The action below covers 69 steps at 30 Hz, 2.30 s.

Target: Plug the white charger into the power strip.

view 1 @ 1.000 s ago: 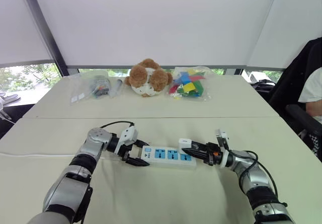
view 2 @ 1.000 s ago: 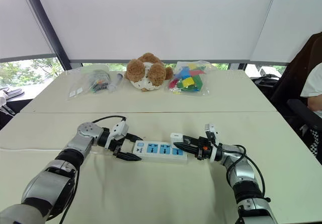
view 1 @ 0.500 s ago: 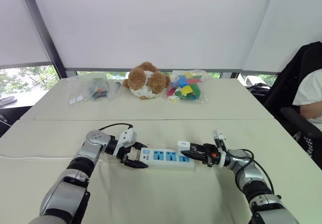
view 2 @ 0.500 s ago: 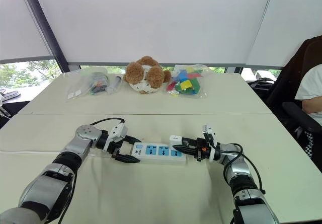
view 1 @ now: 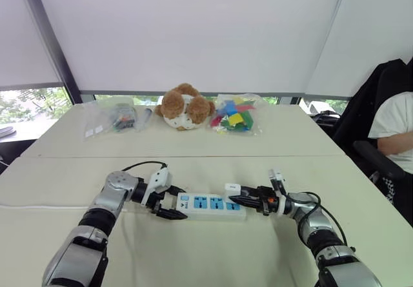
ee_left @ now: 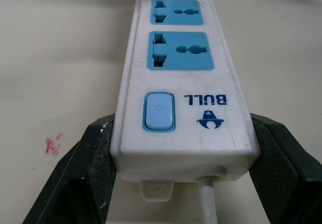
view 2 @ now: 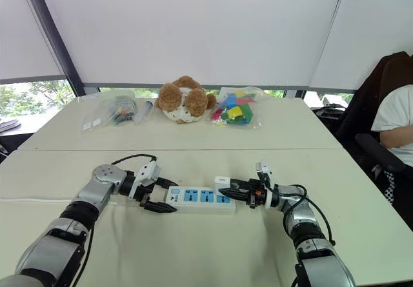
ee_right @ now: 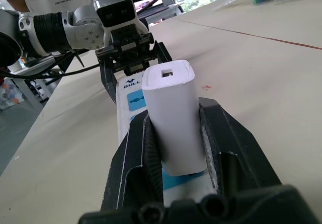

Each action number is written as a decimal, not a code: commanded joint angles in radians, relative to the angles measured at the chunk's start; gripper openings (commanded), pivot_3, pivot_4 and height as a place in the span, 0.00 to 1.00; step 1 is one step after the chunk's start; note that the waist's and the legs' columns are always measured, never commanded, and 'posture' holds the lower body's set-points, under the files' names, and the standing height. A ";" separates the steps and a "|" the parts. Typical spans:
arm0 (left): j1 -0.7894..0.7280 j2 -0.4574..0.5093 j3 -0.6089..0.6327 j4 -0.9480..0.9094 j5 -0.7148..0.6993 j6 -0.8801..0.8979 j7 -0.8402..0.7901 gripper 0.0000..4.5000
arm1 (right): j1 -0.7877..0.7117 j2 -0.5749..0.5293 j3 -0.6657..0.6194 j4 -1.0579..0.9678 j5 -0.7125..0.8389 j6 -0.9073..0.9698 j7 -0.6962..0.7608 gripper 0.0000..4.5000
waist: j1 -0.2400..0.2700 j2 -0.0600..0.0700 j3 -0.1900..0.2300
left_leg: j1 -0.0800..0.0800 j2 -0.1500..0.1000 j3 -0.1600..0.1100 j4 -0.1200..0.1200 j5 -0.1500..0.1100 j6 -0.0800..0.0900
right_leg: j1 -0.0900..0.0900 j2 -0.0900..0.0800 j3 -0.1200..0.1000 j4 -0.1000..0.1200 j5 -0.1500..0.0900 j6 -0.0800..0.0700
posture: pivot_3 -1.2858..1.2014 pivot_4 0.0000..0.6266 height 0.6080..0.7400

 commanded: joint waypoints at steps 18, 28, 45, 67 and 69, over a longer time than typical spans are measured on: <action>0.020 0.004 -0.022 0.016 0.011 -0.079 -0.049 0.67 | 0.072 -0.034 0.121 0.244 -0.209 -0.164 -0.116 0.15 | -0.018 -0.008 -0.011 | 0.018 0.012 -0.001 -0.009 -0.001 0.000 | 0.013 0.010 -0.002 -0.001 -0.008 -0.018 | 0.52 0.24 0.99; 0.007 -0.023 -0.014 0.051 0.019 -0.110 -0.044 0.67 | 0.074 -0.028 0.126 0.242 -0.209 -0.127 -0.093 0.15 | -0.014 -0.009 -0.020 | 0.019 0.014 -0.002 -0.011 -0.003 -0.004 | 0.012 -0.004 -0.006 -0.001 -0.010 -0.023 | 0.52 0.24 0.99; -0.012 -0.059 -0.005 0.092 0.033 -0.137 -0.008 0.67 | 0.044 -0.048 0.085 0.162 -0.170 -0.161 -0.035 0.15 | -0.019 -0.004 -0.022 | 0.016 0.010 0.008 -0.027 -0.004 -0.014 | 0.013 -0.038 -0.035 -0.018 -0.006 -0.030 | 0.52 0.24 0.99; -0.044 -0.092 0.006 0.163 0.052 -0.173 0.033 0.67 | 0.051 -0.070 0.007 -0.045 -0.099 -0.093 -0.019 0.98 | 0.010 0.011 -0.008 | -0.003 -0.003 0.009 -0.025 -0.001 -0.010 | 0.005 -0.059 -0.062 -0.029 -0.003 -0.027 | 0.52 0.24 0.99; -0.044 -0.093 0.007 0.166 0.053 -0.175 0.037 0.67 | 0.065 -0.071 -0.003 -0.122 -0.072 -0.052 -0.016 0.98 | 0.011 0.013 -0.005 | -0.003 -0.004 0.009 -0.024 -0.001 -0.010 | 0.005 -0.058 -0.062 -0.029 -0.003 -0.027 | 0.52 0.24 0.99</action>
